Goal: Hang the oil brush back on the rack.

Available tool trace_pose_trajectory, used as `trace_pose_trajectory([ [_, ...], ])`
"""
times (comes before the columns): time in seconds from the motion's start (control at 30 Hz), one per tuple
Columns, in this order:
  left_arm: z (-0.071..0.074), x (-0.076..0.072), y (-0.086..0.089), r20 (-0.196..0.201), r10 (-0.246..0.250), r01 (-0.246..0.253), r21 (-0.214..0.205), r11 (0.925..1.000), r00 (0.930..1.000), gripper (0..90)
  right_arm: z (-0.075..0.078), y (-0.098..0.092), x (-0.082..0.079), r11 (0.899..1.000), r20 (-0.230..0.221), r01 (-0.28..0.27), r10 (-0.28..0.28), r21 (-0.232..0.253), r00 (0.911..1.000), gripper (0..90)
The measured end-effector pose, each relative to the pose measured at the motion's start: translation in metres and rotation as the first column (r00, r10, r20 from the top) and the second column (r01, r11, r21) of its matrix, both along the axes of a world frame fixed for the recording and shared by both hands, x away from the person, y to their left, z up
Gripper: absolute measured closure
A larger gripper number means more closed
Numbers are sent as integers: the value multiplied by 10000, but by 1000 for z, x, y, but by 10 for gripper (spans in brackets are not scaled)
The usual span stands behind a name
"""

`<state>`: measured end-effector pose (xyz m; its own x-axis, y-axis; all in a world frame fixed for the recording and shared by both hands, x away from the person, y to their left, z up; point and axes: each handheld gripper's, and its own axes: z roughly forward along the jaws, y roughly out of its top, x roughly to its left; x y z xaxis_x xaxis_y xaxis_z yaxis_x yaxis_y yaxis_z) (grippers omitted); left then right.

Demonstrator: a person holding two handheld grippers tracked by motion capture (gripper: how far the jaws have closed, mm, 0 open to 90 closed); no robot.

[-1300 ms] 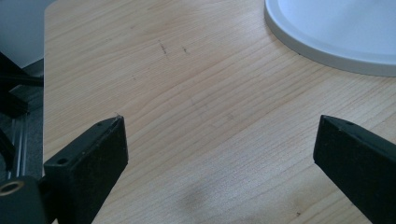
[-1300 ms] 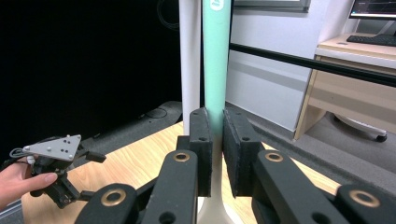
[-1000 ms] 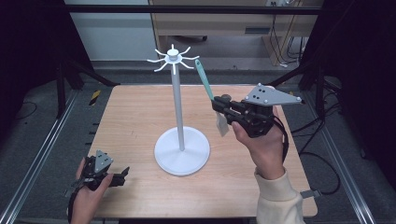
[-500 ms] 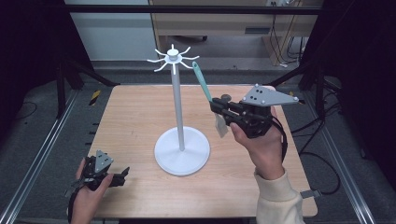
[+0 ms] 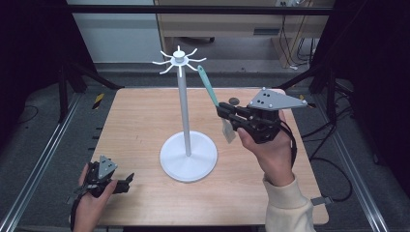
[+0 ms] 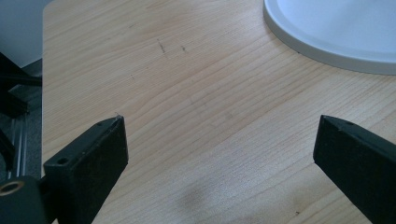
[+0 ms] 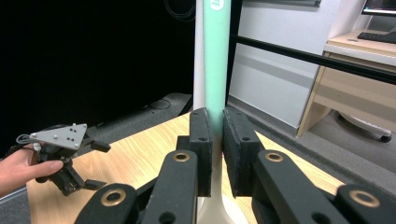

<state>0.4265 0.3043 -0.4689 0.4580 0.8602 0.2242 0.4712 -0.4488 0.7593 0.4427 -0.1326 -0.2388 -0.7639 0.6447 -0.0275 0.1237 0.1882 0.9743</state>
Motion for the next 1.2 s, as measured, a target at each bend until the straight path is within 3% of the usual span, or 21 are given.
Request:
trace_pose_trajectory([
  [1.2, -1, 1, -1, -54, -45, 46, 64, 10000, 10000, 27, -11, 15, 18, 9997, -299, -138, 144, 191, 9995, 824],
])
